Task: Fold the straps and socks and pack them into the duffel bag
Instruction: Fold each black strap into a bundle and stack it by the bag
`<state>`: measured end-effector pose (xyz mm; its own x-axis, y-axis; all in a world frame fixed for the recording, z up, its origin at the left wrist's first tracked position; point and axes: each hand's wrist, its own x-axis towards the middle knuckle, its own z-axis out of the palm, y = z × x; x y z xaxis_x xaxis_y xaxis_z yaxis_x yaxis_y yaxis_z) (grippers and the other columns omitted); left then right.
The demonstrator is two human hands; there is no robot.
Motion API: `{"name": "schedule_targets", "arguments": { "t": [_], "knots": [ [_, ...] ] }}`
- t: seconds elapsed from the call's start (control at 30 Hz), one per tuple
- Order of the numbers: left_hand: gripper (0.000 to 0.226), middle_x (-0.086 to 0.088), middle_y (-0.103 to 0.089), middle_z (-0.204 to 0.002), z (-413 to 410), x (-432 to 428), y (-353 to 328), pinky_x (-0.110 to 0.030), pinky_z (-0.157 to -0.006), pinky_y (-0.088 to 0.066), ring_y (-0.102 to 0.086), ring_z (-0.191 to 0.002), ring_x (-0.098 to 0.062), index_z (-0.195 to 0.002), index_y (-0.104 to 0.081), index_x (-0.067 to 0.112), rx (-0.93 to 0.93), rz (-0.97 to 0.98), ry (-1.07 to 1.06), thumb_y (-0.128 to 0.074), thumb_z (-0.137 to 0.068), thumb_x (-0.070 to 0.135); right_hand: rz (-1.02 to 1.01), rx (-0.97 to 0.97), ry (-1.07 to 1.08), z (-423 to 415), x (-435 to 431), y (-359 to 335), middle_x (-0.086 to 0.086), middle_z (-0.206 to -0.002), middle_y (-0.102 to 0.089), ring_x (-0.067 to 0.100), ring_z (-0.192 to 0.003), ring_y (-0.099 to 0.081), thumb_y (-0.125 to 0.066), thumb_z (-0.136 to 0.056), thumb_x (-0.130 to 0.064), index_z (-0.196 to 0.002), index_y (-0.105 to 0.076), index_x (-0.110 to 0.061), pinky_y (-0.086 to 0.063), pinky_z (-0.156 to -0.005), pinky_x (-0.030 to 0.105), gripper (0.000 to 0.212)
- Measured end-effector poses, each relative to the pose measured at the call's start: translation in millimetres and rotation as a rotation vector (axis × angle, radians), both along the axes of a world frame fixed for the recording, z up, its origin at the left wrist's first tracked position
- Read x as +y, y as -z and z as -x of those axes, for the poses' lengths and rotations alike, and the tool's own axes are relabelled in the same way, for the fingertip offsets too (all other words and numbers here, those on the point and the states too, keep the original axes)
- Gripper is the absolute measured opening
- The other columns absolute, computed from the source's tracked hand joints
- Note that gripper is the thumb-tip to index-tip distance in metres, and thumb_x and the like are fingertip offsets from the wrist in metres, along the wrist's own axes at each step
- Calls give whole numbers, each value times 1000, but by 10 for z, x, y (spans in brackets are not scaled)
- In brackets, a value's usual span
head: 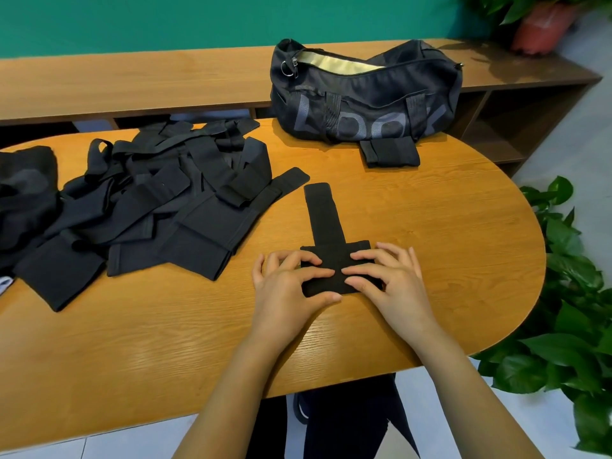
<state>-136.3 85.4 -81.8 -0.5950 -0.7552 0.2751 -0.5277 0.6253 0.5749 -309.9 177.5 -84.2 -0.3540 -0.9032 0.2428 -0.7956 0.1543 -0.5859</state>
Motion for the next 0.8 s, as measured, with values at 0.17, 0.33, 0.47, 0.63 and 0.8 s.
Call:
{"name": "schedule_targets", "arguments": {
  "t": [0.17, 0.33, 0.47, 0.63, 0.8],
  "knots": [
    [32, 20, -60, -113, 32, 39, -18, -48, -115, -8, -41, -118, -7, -102, -74, 37, 41, 22, -60, -53, -85, 54, -33, 38, -31, -5, 0, -8, -31, -124, -49, 6, -136, -27, -49, -70, -82, -106, -67, -50, -1, -119, 49, 52],
    [50, 23, -55, -117, 5, 17, -48, -45, -115, -6, -36, -120, -5, -107, -72, 39, 9, -9, -9, -45, -78, 70, -10, 77, -29, -23, 6, -22, -25, -124, -55, 9, -135, -30, -43, -76, -71, -107, -69, -45, -2, -119, 52, 48],
    [45, 24, -52, -127, -120, -68, -76, -50, -116, -4, -35, -125, -7, -120, -64, 43, -98, 25, 128, -56, -80, 62, -31, 53, -21, -12, -2, -18, -26, -125, -55, 8, -136, -29, -41, -78, -70, -107, -69, -46, 0, -119, 50, 47],
    [42, 18, -65, -117, -148, -94, -74, -58, -114, -13, -48, -113, -11, -116, -68, 36, -192, 251, 171, -38, -94, 55, -64, 35, -38, -11, -6, -52, -30, -124, -50, 5, -136, -24, -45, -67, -79, -109, -66, -49, 2, -119, 51, 56],
    [44, 20, -65, -110, -82, -77, -86, -51, -116, -6, -44, -112, -7, -108, -71, 35, -79, 192, 86, -34, -95, 55, -52, 142, -43, -30, -7, -66, -26, -123, -54, 8, -135, -28, -43, -70, -77, -109, -69, -47, 1, -119, 54, 56]
  ]
}}
